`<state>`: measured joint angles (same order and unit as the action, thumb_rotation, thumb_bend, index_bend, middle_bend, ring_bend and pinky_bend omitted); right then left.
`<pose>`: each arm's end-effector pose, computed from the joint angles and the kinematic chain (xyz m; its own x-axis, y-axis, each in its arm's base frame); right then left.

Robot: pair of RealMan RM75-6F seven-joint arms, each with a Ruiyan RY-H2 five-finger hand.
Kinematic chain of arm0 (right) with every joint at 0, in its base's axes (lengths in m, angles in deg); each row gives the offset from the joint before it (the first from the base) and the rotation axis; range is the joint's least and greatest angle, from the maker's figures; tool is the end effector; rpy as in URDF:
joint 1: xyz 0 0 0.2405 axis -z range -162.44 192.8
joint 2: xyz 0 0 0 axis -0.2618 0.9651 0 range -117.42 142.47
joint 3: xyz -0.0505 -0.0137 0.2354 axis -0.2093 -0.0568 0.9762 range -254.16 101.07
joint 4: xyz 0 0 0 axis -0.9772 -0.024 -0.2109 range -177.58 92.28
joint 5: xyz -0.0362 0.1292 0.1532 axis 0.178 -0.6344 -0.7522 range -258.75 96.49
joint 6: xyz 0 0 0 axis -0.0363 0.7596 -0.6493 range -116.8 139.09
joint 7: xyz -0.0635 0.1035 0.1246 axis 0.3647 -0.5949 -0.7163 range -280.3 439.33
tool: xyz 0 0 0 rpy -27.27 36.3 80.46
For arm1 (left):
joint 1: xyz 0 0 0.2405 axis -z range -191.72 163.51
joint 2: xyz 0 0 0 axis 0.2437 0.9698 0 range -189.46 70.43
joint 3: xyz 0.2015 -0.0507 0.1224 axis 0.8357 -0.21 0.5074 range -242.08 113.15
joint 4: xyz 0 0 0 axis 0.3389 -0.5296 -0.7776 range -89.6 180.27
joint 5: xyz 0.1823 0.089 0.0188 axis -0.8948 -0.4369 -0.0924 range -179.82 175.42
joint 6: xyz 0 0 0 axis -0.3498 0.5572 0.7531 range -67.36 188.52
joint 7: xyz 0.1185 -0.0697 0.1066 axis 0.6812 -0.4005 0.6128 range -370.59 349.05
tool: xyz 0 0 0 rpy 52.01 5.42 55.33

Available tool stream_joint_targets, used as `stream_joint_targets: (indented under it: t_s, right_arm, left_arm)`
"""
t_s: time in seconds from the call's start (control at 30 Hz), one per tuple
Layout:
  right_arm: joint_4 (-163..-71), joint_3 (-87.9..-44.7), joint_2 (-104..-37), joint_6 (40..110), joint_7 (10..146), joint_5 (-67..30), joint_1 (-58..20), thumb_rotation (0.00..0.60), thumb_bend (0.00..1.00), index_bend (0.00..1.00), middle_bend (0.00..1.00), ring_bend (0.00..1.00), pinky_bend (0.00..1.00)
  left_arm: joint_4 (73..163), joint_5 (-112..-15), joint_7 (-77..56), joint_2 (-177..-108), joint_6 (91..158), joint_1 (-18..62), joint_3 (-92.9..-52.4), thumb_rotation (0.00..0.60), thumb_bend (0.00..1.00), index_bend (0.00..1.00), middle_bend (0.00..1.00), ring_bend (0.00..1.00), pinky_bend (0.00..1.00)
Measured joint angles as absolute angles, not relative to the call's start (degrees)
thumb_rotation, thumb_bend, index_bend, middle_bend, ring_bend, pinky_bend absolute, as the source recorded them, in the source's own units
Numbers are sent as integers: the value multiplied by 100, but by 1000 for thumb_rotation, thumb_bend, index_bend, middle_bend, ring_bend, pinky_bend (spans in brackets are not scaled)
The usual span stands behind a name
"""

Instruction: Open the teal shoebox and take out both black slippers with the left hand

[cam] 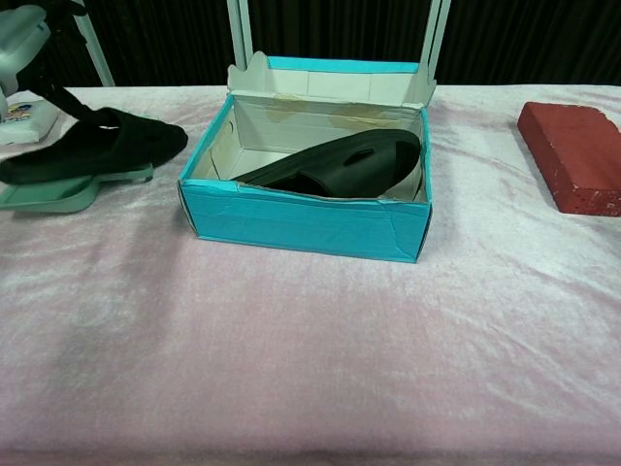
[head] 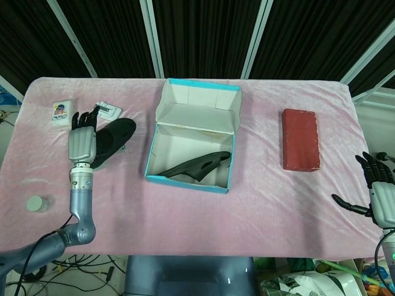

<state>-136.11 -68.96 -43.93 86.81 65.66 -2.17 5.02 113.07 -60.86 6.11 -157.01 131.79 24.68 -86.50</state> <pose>-0.2993 -0.2536 0.1964 0.2458 -0.0238 0.9690 -0.9686 0.0336 0.2465 -0.1790 0.4111 0.0469 0.2877 -0.1259 0.9494 0.9573 0.0081 -0.2890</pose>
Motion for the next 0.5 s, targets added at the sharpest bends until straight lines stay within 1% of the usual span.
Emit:
stream_joint_targets:
  t_s: [0.17,0.3,0.4,0.5]
  right_arm:
    - [-13608,-6896,-4408,8698,6552,-183,500,180,0,0,0,0,53]
    - [-13615,-6907,-4411,8713,6559,-155,506,179,0,0,0,0,53]
    - [-13626,-6916,-4417,8726,6558,-133,511,180,0,0,0,0,53]
    - [-13644,-6930,-4425,8753,6561,-93,521,181,0,0,0,0,52]
  left_arm:
    - [12784,-6328,690,-15237,13342,2354,-8612,600,2,51,212,103,158]
    - [13810,-6611,915,-14954,13393,2343,-8494,600,34,77,228,120,218]
    - [14087,-6654,1240,-14957,13304,2459,-8422,600,66,87,231,126,262]
    - [14100,-6498,1649,-15152,13148,2687,-8407,600,72,89,226,126,281]
